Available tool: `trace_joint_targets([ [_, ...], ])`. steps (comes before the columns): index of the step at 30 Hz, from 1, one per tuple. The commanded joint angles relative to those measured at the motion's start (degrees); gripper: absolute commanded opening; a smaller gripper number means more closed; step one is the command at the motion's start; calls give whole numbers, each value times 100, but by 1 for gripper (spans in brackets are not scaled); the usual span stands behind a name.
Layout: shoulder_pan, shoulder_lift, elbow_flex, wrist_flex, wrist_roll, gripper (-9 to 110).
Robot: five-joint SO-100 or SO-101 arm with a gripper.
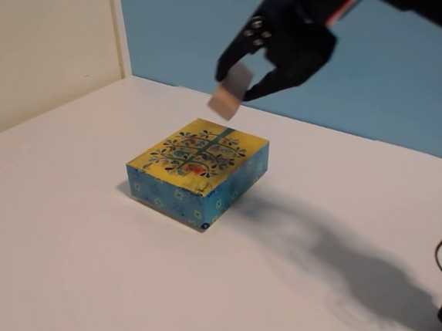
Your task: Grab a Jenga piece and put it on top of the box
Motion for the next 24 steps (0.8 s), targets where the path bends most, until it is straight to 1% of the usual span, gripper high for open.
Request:
trace_joint_targets([
  [1,-79,-334,-545,53,-44,0],
  [15,62,-2426,-2030,62,-281,0],
  [24,132,-3217,-2522,18,-431,0],
])
